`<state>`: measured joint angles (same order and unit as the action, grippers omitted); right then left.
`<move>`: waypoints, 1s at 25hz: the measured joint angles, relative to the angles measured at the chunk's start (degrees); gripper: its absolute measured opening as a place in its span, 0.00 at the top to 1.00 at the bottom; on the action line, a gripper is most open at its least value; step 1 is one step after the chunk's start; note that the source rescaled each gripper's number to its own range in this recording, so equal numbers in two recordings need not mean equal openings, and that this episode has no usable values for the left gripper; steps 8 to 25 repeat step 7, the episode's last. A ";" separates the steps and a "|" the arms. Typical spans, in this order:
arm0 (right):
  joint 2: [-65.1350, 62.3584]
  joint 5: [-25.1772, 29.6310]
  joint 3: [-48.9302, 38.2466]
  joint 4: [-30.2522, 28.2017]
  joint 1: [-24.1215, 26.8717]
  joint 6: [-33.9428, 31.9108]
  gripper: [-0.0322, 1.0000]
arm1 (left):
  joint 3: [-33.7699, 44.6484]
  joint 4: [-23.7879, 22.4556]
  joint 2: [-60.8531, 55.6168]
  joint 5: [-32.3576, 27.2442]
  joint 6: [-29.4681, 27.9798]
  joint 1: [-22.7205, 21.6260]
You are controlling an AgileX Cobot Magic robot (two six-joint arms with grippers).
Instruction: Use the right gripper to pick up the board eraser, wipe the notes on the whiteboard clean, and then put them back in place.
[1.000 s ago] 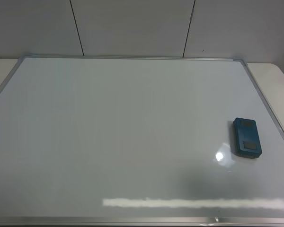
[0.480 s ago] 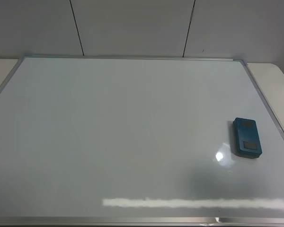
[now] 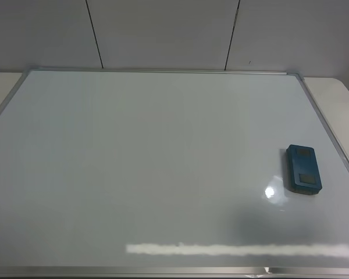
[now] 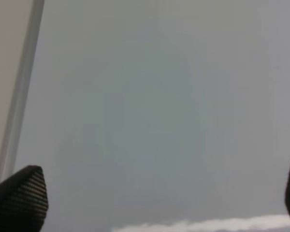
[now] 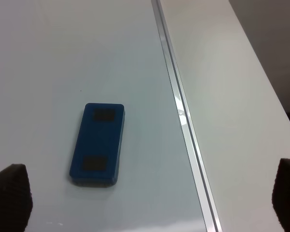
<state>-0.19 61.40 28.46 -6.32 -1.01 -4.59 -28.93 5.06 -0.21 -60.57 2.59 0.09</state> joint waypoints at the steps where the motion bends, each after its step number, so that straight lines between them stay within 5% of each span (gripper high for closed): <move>1: 0.00 0.00 0.00 0.00 0.00 0.00 0.00 | 0.00 0.00 0.00 0.00 0.00 0.00; 25: 0.00 0.00 0.00 0.00 0.00 0.00 0.00 | 0.00 0.00 0.00 0.00 0.00 0.00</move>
